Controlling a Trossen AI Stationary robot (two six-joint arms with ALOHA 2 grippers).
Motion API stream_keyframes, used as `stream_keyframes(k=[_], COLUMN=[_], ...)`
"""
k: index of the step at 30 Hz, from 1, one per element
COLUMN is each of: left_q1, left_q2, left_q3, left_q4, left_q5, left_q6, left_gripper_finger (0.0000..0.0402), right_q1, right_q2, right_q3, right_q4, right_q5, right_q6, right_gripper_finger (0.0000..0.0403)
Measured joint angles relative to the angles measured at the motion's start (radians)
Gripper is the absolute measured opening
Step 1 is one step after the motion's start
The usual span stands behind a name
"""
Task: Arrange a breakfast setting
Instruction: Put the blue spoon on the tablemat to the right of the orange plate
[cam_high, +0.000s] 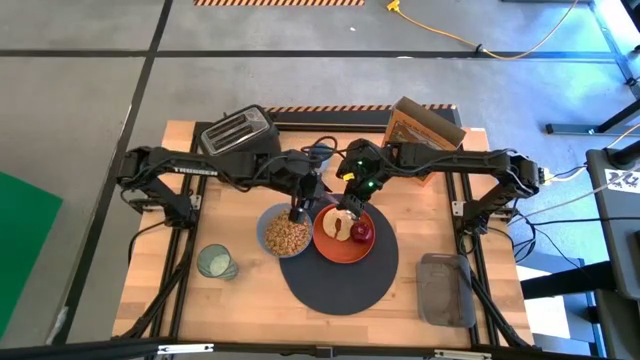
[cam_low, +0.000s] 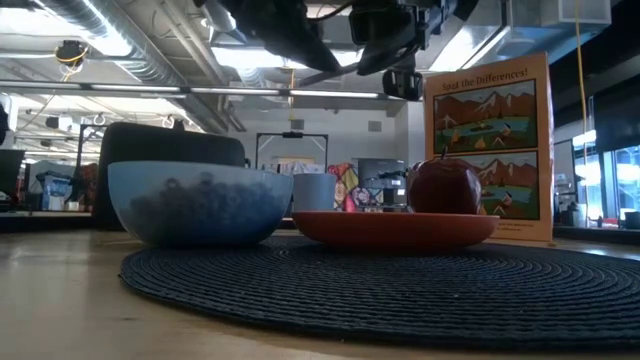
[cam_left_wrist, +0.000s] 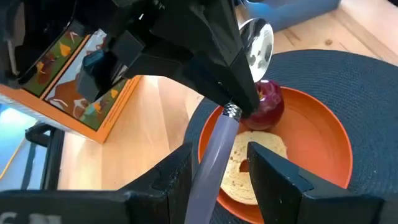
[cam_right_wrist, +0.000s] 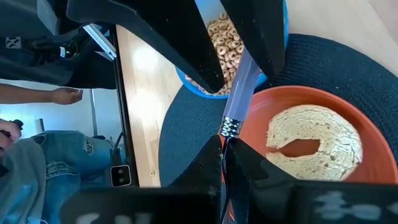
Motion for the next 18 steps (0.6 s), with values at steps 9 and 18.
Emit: stream_keyframes(k=[9, 18], left_q1=[0.000, -0.003], left_q2=[0.000, 0.000], left_q3=[0.000, 0.000], left_q4=[-0.001, -0.007], left_q5=[-0.043, -0.041], left_q6=[-0.008, -0.007], left_gripper_finger=[0.0115, 0.0078], right_q1=[-0.003, -0.003], right_q2=[0.000, 0.000], right_q3=[0.000, 0.000], right_q4=[0.001, 0.000], right_q5=[-0.002, -0.019], right_q6=[-0.016, -0.018], right_gripper_finger=[0.0001, 0.0001])
